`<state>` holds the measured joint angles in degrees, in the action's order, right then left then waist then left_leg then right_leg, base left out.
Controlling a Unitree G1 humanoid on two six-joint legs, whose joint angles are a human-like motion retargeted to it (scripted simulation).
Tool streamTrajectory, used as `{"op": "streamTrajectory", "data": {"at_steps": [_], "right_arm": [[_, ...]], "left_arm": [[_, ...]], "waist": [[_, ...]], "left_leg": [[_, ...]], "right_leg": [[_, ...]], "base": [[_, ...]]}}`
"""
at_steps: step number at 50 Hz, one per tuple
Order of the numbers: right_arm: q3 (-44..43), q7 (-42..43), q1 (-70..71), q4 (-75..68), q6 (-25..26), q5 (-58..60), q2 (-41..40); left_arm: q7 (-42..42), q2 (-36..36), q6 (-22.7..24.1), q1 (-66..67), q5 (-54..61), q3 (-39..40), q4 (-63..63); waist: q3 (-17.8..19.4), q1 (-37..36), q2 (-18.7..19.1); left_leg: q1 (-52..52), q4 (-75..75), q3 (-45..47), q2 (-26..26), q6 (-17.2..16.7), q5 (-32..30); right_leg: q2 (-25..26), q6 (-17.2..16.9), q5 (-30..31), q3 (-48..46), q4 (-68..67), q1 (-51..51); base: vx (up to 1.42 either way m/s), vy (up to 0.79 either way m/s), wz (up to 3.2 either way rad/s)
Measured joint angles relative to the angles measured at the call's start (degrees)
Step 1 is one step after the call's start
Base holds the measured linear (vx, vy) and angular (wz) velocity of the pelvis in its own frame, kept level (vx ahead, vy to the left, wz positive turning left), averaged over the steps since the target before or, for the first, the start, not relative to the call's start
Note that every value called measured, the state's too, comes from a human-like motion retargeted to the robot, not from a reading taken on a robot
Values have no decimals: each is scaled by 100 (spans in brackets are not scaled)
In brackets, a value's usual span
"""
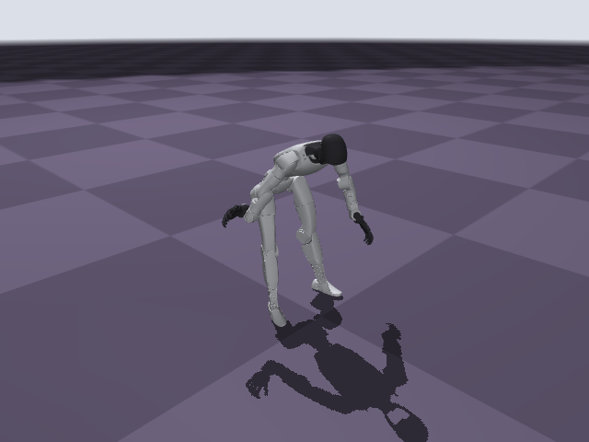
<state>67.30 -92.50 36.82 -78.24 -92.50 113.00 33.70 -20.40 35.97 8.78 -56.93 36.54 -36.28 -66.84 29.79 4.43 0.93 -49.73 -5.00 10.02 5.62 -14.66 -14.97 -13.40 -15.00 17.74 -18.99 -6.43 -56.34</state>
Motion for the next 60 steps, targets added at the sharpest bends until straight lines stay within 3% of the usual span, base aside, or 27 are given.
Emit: {"op": "streamTrajectory", "data": {"at_steps": [2,6,8,15,23,31,33,34,35,37,38,40,42,47,51,53,55,60], "right_arm": [[162,0,1265,-29,0,0,-218],[709,0,2258,13,0,0,-1051],[742,0,3400,58,0,0,-1570],[1291,0,3924,399,0,0,-2982],[1291,0,3226,139,0,0,-3791],[1291,0,2096,87,0,0,-3816],[1291,0,1946,230,0,0,-3812],[1291,0,2004,1019,0,0,-2634],[1291,0,2123,2163,0,0,-866],[1291,0,1811,2837,0,0,-749],[1291,0,1829,3173,0,0,-171],[1291,0,1425,2751,0,0,-1219],[801,0,794,1665,0,0,-2784],[696,0,1142,1799,0,0,-3150],[529,0,1973,3075,0,0,-2131],[408,0,2588,3582,0,0,-1391],[288,0,3132,3687,0,0,-451],[286,0,4982,4451,0,0,1622]], "left_arm": [[151,-53,18,-1054,-143,-376,-284],[184,-350,-168,-2236,198,-785,-663],[237,-436,-211,-3045,278,-1021,-765],[524,-1315,-424,-3817,743,-1170,-584],[-51,-2173,-496,-3121,1326,-985,-609],[-302,-2796,-478,-1944,1442,-1114,-213],[-217,-2940,-287,-1637,1651,-999,-41],[-19,-3362,-320,-1562,1679,-1860,117],[249,-3958,-435,-1533,1652,-3190,305],[649,-3702,-448,-1176,1536,-2142,399],[543,-3946,-461,-1225,1514,-2391,475],[341,-3622,-429,-742,1354,-700,554],[-193,-3492,-477,-208,1217,381,689],[-224,-3149,-481,-174,1193,297,1273],[-174,-2782,-448,-683,904,-149,2168],[148,-2848,-371,-1106,1537,-344,2843],[-131,-2527,-272,-1883,587,-702,3073],[-735,-2714,14,-3713,-440,-1407,3938]], "waist": [[0,54,-7],[0,233,-81],[0,297,-283],[0,390,-511],[0,241,-412],[0,17,-224],[0,-12,-223],[0,-717,-204],[0,-1765,-176],[0,-1236,-120],[0,-1546,-9],[0,-624,-33],[-513,-95,-108],[-1529,-115,-332],[-2169,-284,-414],[-2385,-413,-428],[-2634,-539,-408],[-2903,-577,-472]], "left_leg": [[-1081,374,112,38,-34,-34],[-1611,16,-5,198,-34,-420],[-2244,19,120,196,-34,-475],[-2470,0,227,202,-34,-413],[-1546,1,180,286,-34,-131],[-131,271,38,246,144,334],[211,417,25,247,170,504],[259,463,-7,196,357,521],[246,493,-51,117,634,502],[721,848,-9,181,596,865],[814,935,5,131,704,937],[1479,1399,80,190,562,1429],[2021,1618,147,192,445,1756],[2895,1795,304,122,587,2186],[3702,1990,439,97,694,2505],[4117,1793,448,74,766,2587],[4516,1457,461,58,737,2569],[5075,934,311,59,542,2575]], "right_leg": [[63,0,276,-142,169,-816],[285,0,543,-239,123,-1580],[315,0,723,-141,233,-2238],[309,0,618,-100,-25,-2665],[252,0,105,15,-302,-1856],[74,56,-527,-14,-731,-419],[52,10,-660,-36,-815,-39],[-16,92,-711,-61,-849,41],[-114,230,-754,-90,-878,66],[-80,355,-954,-7,-1004,605],[-143,340,-989,2,-1016,734],[-139,211,-1226,121,-1183,1476],[-173,4,-1402,167,-1245,2065],[-218,4,-1637,342,-1167,2953],[-232,30,-1772,446,-1012,3857],[-190,23,-1743,460,-853,4221],[-130,0,-1680,425,-661,4539],[-106,0,-1628,-8,-580,5028]], "base": [[-19,-16,17],[-10,-21,-2],[2,-4,28],[5,-5,9],[16,-3,-20],[14,2,-9],[9,2,1],[13,11,31],[14,14,5],[14,11,-33],[21,12,-30],[28,11,-48],[38,12,-39],[32,17,-35],[33,20,-33],[27,20,-20],[22,17,-13],[18,18,34]]}}
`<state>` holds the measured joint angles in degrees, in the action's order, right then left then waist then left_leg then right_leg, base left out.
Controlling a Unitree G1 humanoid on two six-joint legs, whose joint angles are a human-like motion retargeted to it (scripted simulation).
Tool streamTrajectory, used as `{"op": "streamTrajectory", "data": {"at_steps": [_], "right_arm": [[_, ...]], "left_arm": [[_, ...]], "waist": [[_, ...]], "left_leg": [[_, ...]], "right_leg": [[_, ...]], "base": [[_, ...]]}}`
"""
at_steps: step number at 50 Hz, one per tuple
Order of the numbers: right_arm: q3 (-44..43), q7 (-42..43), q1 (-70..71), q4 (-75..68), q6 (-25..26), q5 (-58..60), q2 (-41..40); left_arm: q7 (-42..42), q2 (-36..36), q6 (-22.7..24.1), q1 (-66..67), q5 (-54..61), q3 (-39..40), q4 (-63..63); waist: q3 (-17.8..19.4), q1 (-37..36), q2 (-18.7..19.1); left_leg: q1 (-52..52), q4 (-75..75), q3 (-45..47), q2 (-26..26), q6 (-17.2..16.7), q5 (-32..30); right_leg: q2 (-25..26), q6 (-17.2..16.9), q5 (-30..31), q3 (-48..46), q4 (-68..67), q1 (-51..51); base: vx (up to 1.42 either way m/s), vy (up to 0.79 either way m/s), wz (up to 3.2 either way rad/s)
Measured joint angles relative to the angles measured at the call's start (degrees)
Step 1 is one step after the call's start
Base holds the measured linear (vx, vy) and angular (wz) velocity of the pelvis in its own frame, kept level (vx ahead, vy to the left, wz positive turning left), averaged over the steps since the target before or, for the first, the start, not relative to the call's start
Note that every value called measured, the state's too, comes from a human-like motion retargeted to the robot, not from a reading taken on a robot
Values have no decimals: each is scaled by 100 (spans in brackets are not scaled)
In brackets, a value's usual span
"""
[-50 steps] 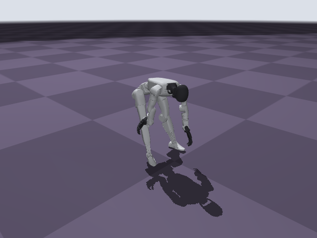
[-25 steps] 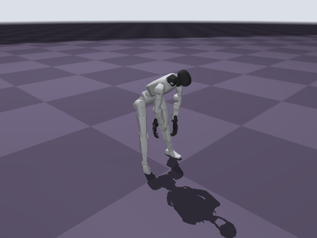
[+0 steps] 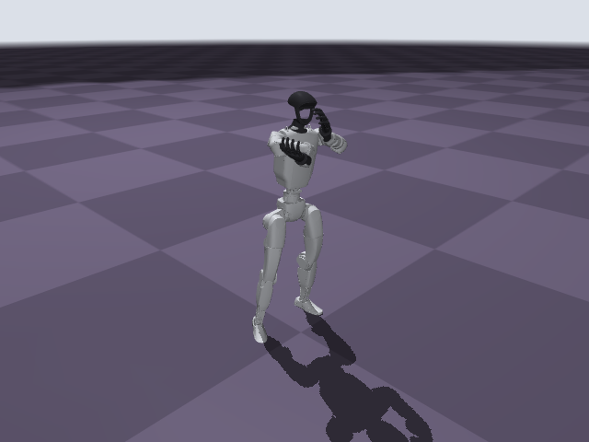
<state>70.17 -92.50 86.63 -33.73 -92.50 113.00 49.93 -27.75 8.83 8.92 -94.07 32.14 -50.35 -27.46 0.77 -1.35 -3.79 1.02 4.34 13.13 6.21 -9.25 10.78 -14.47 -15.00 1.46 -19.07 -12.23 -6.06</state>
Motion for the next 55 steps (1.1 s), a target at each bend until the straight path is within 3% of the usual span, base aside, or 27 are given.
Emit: {"op": "streamTrajectory", "data": {"at_steps": [2,7,8,10,13,17,23,25,27,33,37,44,47,50,52,55], "right_arm": [[630,0,1338,-42,0,0,948],[1005,0,2994,140,0,0,2240],[1005,0,3196,224,0,0,2412],[1005,0,3690,636,0,0,2865],[1005,0,3778,1237,0,0,3392],[1005,0,3641,1240,0,0,4189],[1005,0,3442,1465,0,0,4143],[1005,0,3368,1521,0,0,3935],[1005,0,3373,1611,0,0,3848],[1005,0,3388,1745,0,0,3779],[1005,0,3441,1746,0,0,3860],[1005,0,3453,1736,0,0,3906],[1005,0,3408,1684,0,0,3922],[1005,0,3316,1602,0,0,3941],[1005,0,3221,1481,0,0,3897],[1005,0,3169,1113,0,0,4046]], "left_arm": [[-399,-240,176,-1246,-474,-457,215],[-913,-297,440,-2638,-1396,-958,725],[-675,-324,467,-2760,-1508,-1189,900],[-1361,-506,1506,-2231,-178,-758,1956],[-1738,-434,2149,-1672,589,-892,2777],[-1230,259,2054,-1384,-643,-1287,3285],[-1265,778,1887,-734,-1221,-1329,3799],[-1214,857,1935,-769,-1031,-1493,3917],[-1297,943,1867,-718,-822,-1298,3899],[-1388,1166,1651,-1123,-779,-1402,3760],[-1462,1200,1664,-1301,-840,-1522,3711],[-1415,1280,1883,-1351,-928,-1805,3786],[-1422,1312,1911,-1337,-873,-1890,3802],[-1426,1289,1898,-1338,-853,-1894,3766],[-1338,1239,1939,-1422,-868,-2108,3779],[-1383,1344,1784,-1317,-1122,-1885,3671]], "waist": [[502,-69,-178],[596,292,-502],[606,418,-614],[488,595,-624],[386,870,-794],[242,1228,-1106],[230,1441,-1253],[381,1409,-1285],[323,1267,-1191],[621,1042,-1251],[694,892,-1197],[397,654,-936],[307,595,-885],[292,621,-952],[495,683,-1099],[506,766,-985]], "left_leg": [[233,-217,-102,-88,28,1],[644,-508,-285,41,1,-25],[690,-548,-336,68,2,-35],[702,-592,-455,33,62,-108],[680,-609,-569,30,132,-103],[719,-594,-630,-26,65,36],[879,-249,-684,-195,75,310],[881,72,-569,-162,71,389],[785,704,-459,-134,117,351],[-430,3852,-669,-45,36,-138],[-1192,4701,-756,138,-66,119],[-1670,3153,1,973,31,547],[-1509,2157,57,827,-20,282],[-1189,1658,27,481,154,79],[-902,1437,87,350,235,82],[-401,1142,136,324,259,75]], "right_leg": [[-164,12,-84,-237,-328,68],[-45,151,-141,-141,-1275,-115],[57,129,-174,50,-1436,-206],[197,79,-249,455,-1751,-468],[384,91,-463,691,-1827,-717],[428,156,-865,479,-1393,-747],[613,0,-655,801,-501,-356],[668,0,-631,901,-349,-164],[656,0,-629,962,-296,66],[549,0,-756,1106,-154,730],[683,0,-796,1138,-64,906],[1138,0,-821,1246,270,982],[1083,0,-894,1351,230,1014],[801,0,-956,1382,-134,986],[656,24,-934,1409,-701,833],[604,84,-503,1530,-1921,452]], "base": [[13,21,52],[12,9,37],[11,2,48],[12,1,49],[14,-3,37],[19,-6,25],[24,-12,7],[26,-16,-40],[28,-17,-44],[27,-11,-21],[25,-9,-17],[29,1,-32],[34,22,-29],[34,31,-1],[31,28,7],[31,23,2]]}}
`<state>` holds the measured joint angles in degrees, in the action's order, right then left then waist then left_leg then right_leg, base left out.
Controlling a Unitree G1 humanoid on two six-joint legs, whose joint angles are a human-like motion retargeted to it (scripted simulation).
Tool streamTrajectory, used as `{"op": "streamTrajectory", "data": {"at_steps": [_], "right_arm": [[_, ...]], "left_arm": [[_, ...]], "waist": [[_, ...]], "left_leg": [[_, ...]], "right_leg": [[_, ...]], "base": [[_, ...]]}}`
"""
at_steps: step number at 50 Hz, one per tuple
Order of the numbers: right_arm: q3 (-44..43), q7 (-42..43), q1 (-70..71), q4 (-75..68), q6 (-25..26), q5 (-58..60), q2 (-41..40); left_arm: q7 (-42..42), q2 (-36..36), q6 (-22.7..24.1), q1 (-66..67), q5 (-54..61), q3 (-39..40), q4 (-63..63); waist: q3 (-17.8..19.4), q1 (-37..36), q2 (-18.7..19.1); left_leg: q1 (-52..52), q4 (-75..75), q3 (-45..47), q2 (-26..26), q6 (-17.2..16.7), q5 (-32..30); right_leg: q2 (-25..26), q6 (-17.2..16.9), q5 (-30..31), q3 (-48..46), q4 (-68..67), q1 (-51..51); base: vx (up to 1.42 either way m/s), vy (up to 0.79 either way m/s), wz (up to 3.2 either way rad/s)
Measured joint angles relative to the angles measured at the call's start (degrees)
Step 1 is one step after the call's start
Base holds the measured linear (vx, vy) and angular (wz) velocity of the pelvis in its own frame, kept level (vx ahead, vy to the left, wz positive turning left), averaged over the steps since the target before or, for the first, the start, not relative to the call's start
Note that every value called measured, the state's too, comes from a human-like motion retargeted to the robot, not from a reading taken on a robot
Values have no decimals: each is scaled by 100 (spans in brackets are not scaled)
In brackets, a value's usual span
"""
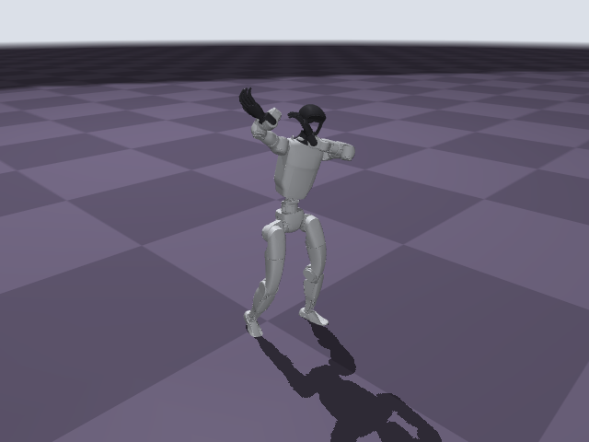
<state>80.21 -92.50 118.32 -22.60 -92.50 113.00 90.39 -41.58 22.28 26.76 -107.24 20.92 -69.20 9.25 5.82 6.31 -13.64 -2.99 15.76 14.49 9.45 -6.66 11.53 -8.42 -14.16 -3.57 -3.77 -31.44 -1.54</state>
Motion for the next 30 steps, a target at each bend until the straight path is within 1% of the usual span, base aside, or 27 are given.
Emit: {"op": "streamTrajectory", "data": {"at_steps": [3,5,7,8,10,12,13,15,17,20,22,25,27,28,30], "right_arm": [[0,0,15,229,0,0,-259],[0,0,196,252,0,0,-308],[0,0,73,-23,0,0,-13],[0,0,87,3,0,0,-26],[0,0,210,156,0,0,-118],[0,0,127,269,0,0,-163],[0,0,174,324,0,0,-162],[0,0,242,-12,0,0,46],[0,0,330,173,0,0,-162],[0,0,453,24,0,0,-171],[0,0,562,245,0,0,-378],[0,0,669,106,0,0,-486],[0,0,700,15,0,0,-491],[0,0,692,-28,0,0,-460],[0,0,701,-15,0,0,-464]], "left_arm": [[39,-115,87,-47,-92,-289,115],[-560,-330,580,201,752,-276,316],[-187,-27,138,-42,-9,-51,41],[-160,-82,89,-10,-92,25,44],[-455,-368,243,338,371,219,193],[-81,-296,182,45,63,-59,187],[-55,-304,167,37,20,8,168],[-26,-194,78,36,-186,135,75],[-29,-210,49,33,-324,212,96],[-57,-76,-48,27,-575,336,62],[-75,-45,-59,64,-540,365,141],[14,20,46,-130,-460,14,191],[-2,70,13,-281,-506,-16,102],[-18,49,3,-332,-482,-31,78],[-50,-32,46,-332,-346,19,55]], "waist": [[311,82,-40],[483,122,-54],[148,267,58],[127,325,94],[108,475,121],[43,612,-28],[-22,649,-44],[-225,762,-122],[-287,728,-150],[-316,709,-144],[-173,618,-177],[259,461,-428],[403,327,-482],[475,243,-525],[517,95,-496]], "left_leg": [[365,-306,60,26,-4,-1],[552,-462,98,-9,27,-8],[724,-542,88,-17,-33,20],[772,-594,79,-23,-53,40],[812,-638,34,-100,-34,76],[943,-853,-9,-200,-172,145],[1008,-916,-10,-251,-226,160],[1126,-1003,5,-273,-327,176],[1163,-922,30,-259,-374,208],[1106,-408,32,-306,-210,241],[918,345,-7,-329,-105,121],[332,1994,-159,-165,-160,-265],[-118,2932,-282,-94,-230,-455],[-344,3269,-315,-59,-233,-476],[-708,3688,-305,80,-287,-312]], "right_leg": [[-41,-72,474,59,-1299,-677],[-226,20,426,-81,-1961,-1094],[-398,202,227,-321,-2153,-1277],[-433,227,127,-400,-2119,-1370],[-461,170,-44,-449,-1792,-1496],[-379,-34,-201,-403,-1076,-1538],[-349,-72,-258,-410,-634,-1519],[-225,-84,-206,-523,371,-1405],[-110,-84,103,-638,1226,-1216],[-169,-84,424,-650,1929,-770],[-326,-84,351,-620,1995,-467],[-408,-84,137,-607,1889,-123],[-458,-84,34,-637,1875,78],[-469,-84,11,-661,1897,151],[-425,-84,-40,-705,1942,278]], "base": [[26,17,-5],[28,14,-1],[34,11,14],[33,7,25],[32,3,36],[34,-5,27],[36,-15,15],[37,-25,3],[37,-25,-2],[39,-5,4],[37,-3,10],[31,-12,5],[31,-8,9],[30,-9,9],[30,-11,3]]}}
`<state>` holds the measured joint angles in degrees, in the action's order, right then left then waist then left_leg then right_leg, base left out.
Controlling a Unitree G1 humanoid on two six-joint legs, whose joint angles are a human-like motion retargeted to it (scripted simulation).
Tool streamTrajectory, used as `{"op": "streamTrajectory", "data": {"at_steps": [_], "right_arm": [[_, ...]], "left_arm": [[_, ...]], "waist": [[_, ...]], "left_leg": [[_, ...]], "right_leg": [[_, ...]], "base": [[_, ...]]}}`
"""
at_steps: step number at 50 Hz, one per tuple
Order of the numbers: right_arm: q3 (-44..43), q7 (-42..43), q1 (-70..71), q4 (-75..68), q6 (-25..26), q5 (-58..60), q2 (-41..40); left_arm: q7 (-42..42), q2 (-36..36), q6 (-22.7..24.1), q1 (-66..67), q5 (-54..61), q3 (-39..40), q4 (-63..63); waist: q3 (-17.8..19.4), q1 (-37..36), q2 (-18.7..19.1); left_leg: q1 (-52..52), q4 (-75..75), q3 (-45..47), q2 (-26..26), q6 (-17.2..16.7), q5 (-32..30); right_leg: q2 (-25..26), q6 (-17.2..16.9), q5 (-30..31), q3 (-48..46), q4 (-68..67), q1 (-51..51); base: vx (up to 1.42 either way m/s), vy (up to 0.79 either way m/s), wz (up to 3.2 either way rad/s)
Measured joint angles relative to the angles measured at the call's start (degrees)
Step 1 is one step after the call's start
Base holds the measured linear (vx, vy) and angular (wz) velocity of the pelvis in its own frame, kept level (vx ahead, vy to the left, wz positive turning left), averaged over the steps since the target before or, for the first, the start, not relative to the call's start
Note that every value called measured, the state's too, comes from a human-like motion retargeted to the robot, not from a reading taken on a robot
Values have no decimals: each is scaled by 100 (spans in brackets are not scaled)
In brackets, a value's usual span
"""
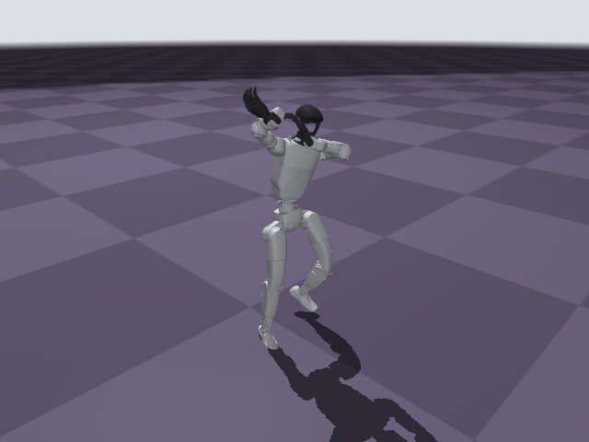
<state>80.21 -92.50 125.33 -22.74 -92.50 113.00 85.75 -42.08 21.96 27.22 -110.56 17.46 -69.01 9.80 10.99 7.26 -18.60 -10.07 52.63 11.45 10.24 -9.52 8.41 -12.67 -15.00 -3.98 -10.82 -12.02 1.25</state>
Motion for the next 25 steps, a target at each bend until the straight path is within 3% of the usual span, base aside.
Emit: {"op": "streamTrajectory", "data": {"at_steps": [4,8,11,15,17,21,25], "right_arm": [[0,0,-127,52,0,0,13],[0,0,-313,-76,0,0,110],[0,0,-371,-170,0,0,72],[0,0,-574,-246,0,0,84],[0,0,-759,-174,0,0,160],[0,0,-865,-204,0,0,157],[0,0,-795,-152,0,0,157]], "left_arm": [[39,-76,127,38,331,-13,-20],[156,-67,252,-52,576,-273,-56],[264,-146,367,-52,795,-309,-126],[413,-227,325,-41,932,-231,-264],[462,-105,146,84,825,-44,-328],[466,-145,114,52,636,-271,-292],[354,-217,149,86,582,-248,-304]], "waist": [[-58,-300,202],[-208,-587,310],[-277,-645,361],[-168,-513,249],[-281,-436,280],[99,-313,180],[148,-154,166]], "left_leg": [[-495,-245,65,494,-118,441],[-602,-1719,17,842,-162,764],[-211,-3135,-93,670,-192,280],[473,-4060,-175,197,94,-236],[802,-4200,-175,137,160,-220],[1219,-4421,-106,118,256,-163],[1503,-4559,-37,66,219,-58]], "right_leg": [[366,0,-50,-22,130,114],[727,0,-113,51,295,181],[645,0,-254,111,158,275],[198,114,-284,112,-689,215],[82,241,-61,168,-1520,3],[-25,283,547,473,-3312,-902],[-92,297,318,562,-4064,-1552]], "base": [[31,-8,-18],[34,6,-36],[38,28,-15],[35,35,24],[31,22,23],[24,18,3],[26,9,-2]]}}
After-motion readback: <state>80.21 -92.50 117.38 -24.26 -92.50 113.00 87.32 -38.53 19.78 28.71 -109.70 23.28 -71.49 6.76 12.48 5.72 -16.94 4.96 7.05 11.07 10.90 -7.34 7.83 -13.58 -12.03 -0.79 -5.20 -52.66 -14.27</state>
